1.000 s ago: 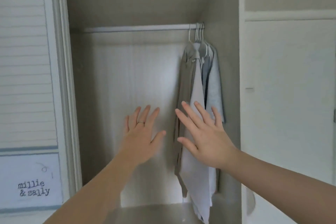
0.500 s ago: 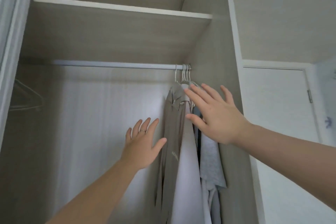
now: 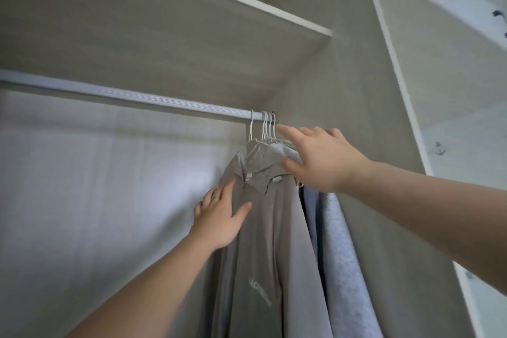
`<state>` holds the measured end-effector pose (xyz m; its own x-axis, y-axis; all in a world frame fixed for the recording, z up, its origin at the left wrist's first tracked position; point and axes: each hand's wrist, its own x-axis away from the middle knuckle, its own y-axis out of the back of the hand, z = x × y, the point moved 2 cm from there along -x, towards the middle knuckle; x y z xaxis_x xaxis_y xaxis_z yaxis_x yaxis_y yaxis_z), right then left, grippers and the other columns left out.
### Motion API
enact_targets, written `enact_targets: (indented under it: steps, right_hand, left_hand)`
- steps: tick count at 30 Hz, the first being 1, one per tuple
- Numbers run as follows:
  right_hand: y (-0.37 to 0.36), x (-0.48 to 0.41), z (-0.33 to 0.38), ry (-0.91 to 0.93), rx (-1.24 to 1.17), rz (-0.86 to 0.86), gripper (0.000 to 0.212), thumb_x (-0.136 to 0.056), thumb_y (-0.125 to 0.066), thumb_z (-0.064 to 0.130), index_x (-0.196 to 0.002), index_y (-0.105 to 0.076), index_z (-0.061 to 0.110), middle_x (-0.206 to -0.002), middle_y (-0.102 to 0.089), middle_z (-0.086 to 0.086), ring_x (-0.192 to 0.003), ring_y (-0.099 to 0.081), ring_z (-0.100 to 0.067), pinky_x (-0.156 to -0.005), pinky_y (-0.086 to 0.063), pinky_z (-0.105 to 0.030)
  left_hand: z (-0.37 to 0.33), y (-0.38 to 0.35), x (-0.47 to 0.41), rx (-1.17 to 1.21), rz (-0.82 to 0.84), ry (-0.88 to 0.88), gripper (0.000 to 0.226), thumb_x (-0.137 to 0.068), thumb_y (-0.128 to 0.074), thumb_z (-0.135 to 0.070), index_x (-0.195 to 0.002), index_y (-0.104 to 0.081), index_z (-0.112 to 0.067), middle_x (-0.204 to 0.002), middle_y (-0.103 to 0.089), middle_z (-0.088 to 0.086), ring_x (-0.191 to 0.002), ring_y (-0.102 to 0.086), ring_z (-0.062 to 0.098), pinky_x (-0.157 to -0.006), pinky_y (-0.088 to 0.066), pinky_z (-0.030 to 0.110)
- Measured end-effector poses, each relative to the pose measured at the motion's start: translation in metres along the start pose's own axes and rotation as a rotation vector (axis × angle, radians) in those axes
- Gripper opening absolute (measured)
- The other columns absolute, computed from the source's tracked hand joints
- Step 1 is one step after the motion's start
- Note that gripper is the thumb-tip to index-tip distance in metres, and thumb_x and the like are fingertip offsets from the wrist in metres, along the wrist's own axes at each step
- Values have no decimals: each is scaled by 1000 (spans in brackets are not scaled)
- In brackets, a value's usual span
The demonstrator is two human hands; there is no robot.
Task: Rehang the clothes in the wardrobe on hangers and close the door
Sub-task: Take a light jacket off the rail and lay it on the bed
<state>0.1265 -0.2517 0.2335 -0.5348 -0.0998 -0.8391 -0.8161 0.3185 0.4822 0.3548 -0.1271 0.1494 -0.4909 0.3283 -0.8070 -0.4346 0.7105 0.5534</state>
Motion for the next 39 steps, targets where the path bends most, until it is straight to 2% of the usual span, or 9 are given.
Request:
enact_targets:
  steps: [4, 8, 11, 15, 22, 26, 32, 36, 39]
  right_hand:
    - [-19, -35, 13, -79, 32, 60, 54, -94, -46, 44, -142, -35, 22, -133, -59, -3, -121, -52, -32, -92, -36, -43]
    - [-43, -62, 21, -212, 56, 157, 27, -92, -49, 34, -112, -48, 17, -108, -61, -9, -86, -50, -32, -72, -39, -35]
    - [-56, -76, 20, -291, 51, 176, 12, -88, -54, 22, -94, -44, 17, -92, -50, -6, -81, -49, -32, -70, -42, -33]
    - [-67, -89, 16, -374, 81, 170, 19, -88, -49, 9, -75, -37, 13, -75, -38, -5, -67, -45, -30, -68, -41, -35]
    - [-79, -100, 17, -450, -3, 66, 20, -92, -47, 10, -74, -39, 11, -74, -39, -5, -73, -47, -33, -69, -40, -33]
    - [-79, -106, 22, -464, -54, 6, 9, -94, -47, 13, -85, -44, 11, -85, -45, -10, -80, -47, -34, -72, -40, -33]
    - [-74, -107, 28, -433, -70, -116, 4, -94, -43, 14, -90, -45, 13, -70, -36, -2, -77, -46, -35, -69, -37, -36]
    - [-62, -105, 30, -408, -69, -222, 5, -94, -41, 15, -94, -45, 14, -71, -37, 0, -76, -46, -35, -68, -36, -36]
    - [-53, -95, 26, -374, -44, -260, 11, -96, -41, 18, -100, -50, 12, -80, -49, -9, -78, -50, -38, -67, -39, -38]
  left_hand:
    - [10, -16, -30, 87, -2, -6, 78, -92, -32, -72, -157, -11, -34, -165, -18, -5, -151, -16, 23, -117, -20, 47]
    - [12, -34, -48, 272, 46, 24, 82, -92, -33, -74, -159, -5, -36, -167, -10, -6, -153, -10, 24, -121, -18, 46]
    - [12, -47, -55, 447, 90, 70, 86, -91, -37, -75, -159, -5, -33, -167, -11, -2, -153, -10, 26, -122, -16, 47]
    - [10, -61, -58, 573, 138, 97, 86, -91, -39, -73, -159, -7, -32, -166, -17, -1, -151, -17, 28, -121, -17, 45]
    - [12, -66, -64, 781, 117, 86, 83, -91, -44, -70, -158, -16, -31, -163, -27, -2, -149, -27, 23, -120, -24, 45]
    - [12, -63, -63, 824, 133, 99, 86, -90, -43, -73, -159, -16, -30, -163, -26, -2, -149, -27, 23, -120, -23, 44]
    - [14, -54, -63, 861, 111, 80, 81, -93, -44, -69, -159, -15, -31, -164, -26, -1, -149, -27, 24, -121, -23, 46]
    - [11, -42, -63, 864, 9, 51, 81, -95, -44, -64, -159, -14, -26, -164, -23, 0, -149, -25, 23, -121, -21, 41]
    - [13, -31, -55, 794, -119, 56, 79, -96, -45, -61, -159, -14, -25, -164, -23, 3, -150, -21, 24, -118, -19, 38]
